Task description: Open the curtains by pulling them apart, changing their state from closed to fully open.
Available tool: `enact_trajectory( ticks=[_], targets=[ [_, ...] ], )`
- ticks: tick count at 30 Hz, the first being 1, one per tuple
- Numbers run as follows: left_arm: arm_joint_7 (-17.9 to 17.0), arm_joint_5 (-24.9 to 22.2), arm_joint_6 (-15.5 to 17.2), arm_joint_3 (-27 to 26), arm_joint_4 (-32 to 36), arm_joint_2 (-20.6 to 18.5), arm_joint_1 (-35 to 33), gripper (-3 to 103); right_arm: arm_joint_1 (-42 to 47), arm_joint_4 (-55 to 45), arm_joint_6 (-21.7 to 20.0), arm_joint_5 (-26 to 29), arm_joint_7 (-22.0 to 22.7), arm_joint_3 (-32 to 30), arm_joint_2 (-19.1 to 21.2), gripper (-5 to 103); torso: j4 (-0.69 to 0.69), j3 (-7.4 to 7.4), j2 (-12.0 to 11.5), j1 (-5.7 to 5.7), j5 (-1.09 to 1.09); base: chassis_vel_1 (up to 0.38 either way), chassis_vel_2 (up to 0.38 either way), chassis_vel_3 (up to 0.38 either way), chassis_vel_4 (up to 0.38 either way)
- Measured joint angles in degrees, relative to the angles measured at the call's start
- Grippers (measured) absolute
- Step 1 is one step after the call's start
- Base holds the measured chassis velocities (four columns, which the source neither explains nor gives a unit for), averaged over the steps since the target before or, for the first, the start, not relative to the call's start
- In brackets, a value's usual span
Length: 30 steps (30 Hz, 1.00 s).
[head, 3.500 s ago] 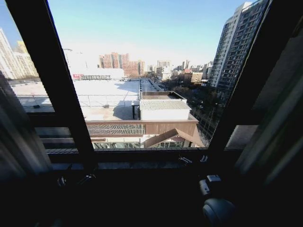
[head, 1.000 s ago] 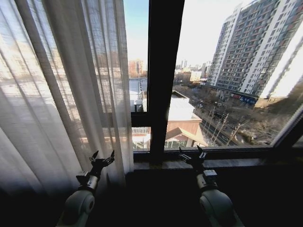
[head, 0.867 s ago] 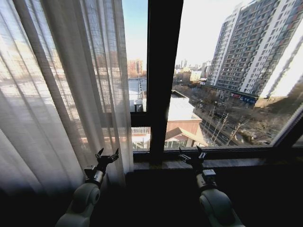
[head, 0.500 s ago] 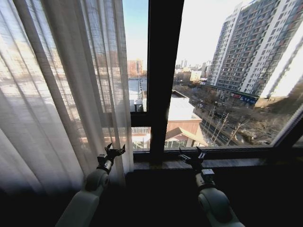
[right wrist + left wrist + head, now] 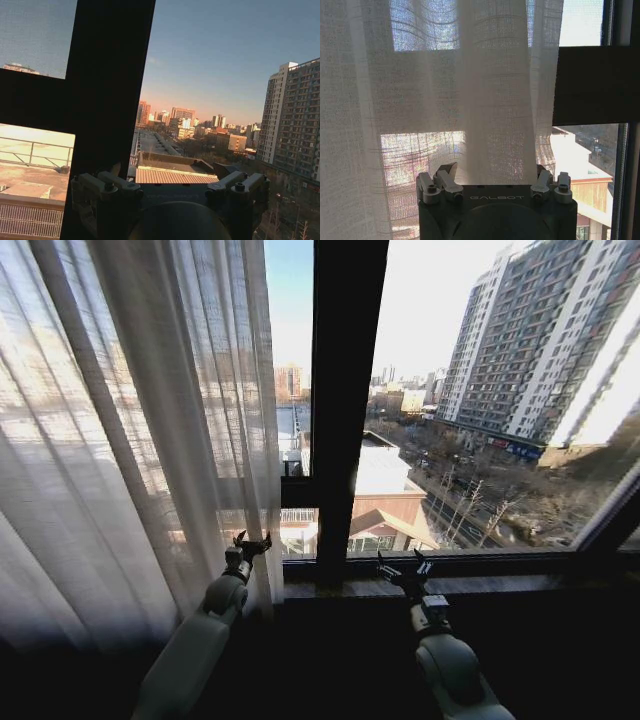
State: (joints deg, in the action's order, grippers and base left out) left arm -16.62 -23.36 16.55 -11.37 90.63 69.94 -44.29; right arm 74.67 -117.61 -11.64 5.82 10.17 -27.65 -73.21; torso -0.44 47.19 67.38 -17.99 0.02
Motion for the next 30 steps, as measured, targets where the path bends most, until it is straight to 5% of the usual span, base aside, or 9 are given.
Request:
enact_trajectory(
  ticks=[21, 30],
  targets=[
    [3.9, -3.7, 1.7, -6.7, 9.3, -4.8, -7.0, 2, -1.3, -0.1, -0.4, -0.1, 0.1, 2.8, -0.4, 100, -0.01, 0.00, 0.0, 0.01, -0.01, 0.000, 0.000, 0.000, 0.000],
    [6.6, -6.3, 3.9, -14.3, 19.9, -8.2, -15.0, 0, -2.6, 0.1, -1.9, -0.4, -0.6, 3.0, 0.0, 100, 0.01, -0.01, 0.0, 0.01, -0.01, 0.000, 0.000, 0.000, 0.000]
  ],
)
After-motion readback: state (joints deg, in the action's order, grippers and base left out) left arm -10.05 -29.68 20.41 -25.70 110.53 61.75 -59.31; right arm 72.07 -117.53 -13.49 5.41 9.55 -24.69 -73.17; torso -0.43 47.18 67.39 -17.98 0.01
